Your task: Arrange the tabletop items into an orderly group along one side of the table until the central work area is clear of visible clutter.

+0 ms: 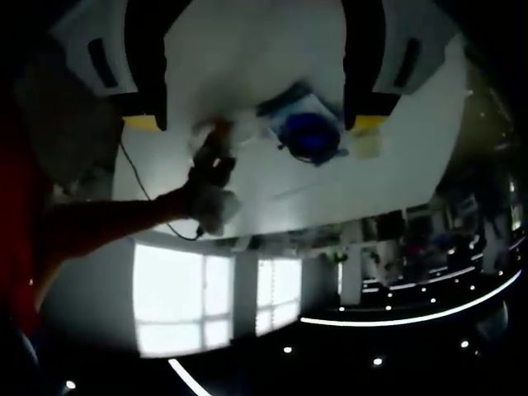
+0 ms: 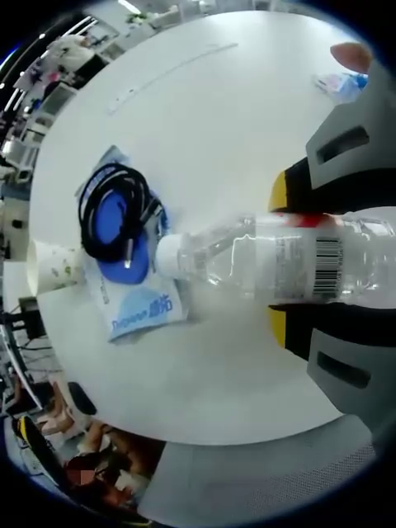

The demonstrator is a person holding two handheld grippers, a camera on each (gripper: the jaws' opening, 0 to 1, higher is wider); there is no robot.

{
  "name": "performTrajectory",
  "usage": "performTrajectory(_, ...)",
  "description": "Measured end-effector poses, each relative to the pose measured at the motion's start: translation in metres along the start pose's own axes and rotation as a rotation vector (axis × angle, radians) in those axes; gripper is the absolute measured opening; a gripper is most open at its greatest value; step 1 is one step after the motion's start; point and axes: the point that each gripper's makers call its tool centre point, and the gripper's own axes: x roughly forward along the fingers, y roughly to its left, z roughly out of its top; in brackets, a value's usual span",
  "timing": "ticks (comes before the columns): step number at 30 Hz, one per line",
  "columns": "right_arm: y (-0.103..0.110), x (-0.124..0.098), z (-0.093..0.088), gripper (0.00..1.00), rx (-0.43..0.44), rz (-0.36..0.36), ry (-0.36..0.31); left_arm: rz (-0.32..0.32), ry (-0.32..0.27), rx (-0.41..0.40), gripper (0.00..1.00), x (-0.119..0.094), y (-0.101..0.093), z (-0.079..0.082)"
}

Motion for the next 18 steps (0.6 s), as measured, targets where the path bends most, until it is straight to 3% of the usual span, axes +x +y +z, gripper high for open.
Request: performTrajectory(18,0.0006,0.0002,0.0000,0.40,-0.002,0.001,0.004,0.004,-0.002,-0.020,0.86,-0.0001,-0.0013,-0.0042)
